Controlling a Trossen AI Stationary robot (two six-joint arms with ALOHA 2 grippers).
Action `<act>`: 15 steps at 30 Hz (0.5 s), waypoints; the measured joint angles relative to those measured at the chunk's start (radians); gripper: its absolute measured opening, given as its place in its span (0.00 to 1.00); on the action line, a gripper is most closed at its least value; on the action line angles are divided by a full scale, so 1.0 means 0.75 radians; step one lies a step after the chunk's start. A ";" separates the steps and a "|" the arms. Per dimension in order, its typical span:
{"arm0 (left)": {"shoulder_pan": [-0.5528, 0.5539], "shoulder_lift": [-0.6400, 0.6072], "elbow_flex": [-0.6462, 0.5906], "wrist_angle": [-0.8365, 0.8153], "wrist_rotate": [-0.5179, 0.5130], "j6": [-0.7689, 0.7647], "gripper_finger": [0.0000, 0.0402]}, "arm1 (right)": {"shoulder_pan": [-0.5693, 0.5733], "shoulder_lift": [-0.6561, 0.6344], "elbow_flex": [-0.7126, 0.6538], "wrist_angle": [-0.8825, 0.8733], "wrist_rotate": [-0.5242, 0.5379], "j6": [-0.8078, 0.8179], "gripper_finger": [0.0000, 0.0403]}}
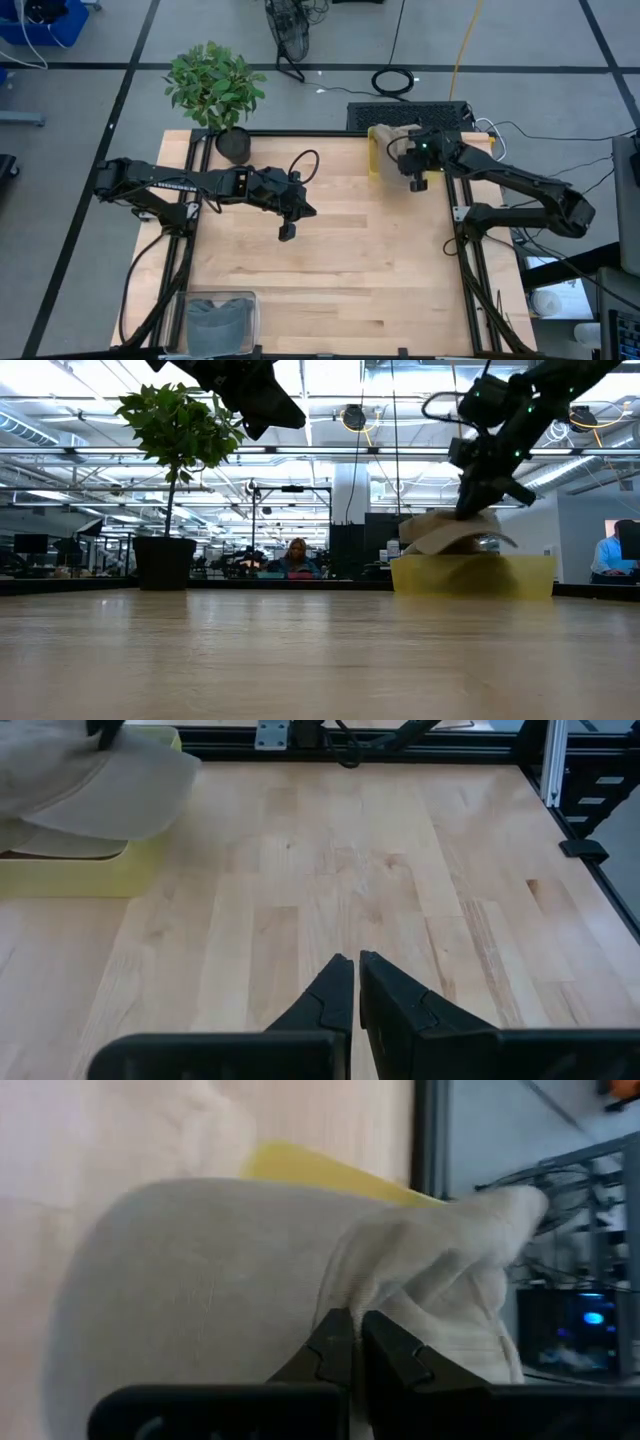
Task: Pick & Place hat
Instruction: Put the brown cap into the yellow bin
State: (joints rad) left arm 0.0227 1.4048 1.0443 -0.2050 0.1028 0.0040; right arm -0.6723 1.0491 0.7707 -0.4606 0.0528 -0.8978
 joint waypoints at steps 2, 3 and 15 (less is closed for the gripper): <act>-0.004 0.000 0.000 -0.001 0.000 -0.001 0.06 | -0.023 0.003 -0.048 0.102 0.002 -0.029 0.01; -0.006 0.000 0.000 -0.001 0.000 -0.001 0.06 | -0.032 0.004 -0.069 0.155 0.009 -0.048 0.01; -0.006 0.000 0.000 0.000 -0.001 -0.001 0.06 | -0.038 0.003 -0.166 0.353 0.179 -0.187 0.07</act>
State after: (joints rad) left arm 0.0181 1.4048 1.0443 -0.2050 0.1024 0.0032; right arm -0.7010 1.0515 0.6461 -0.1956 0.1867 -1.0382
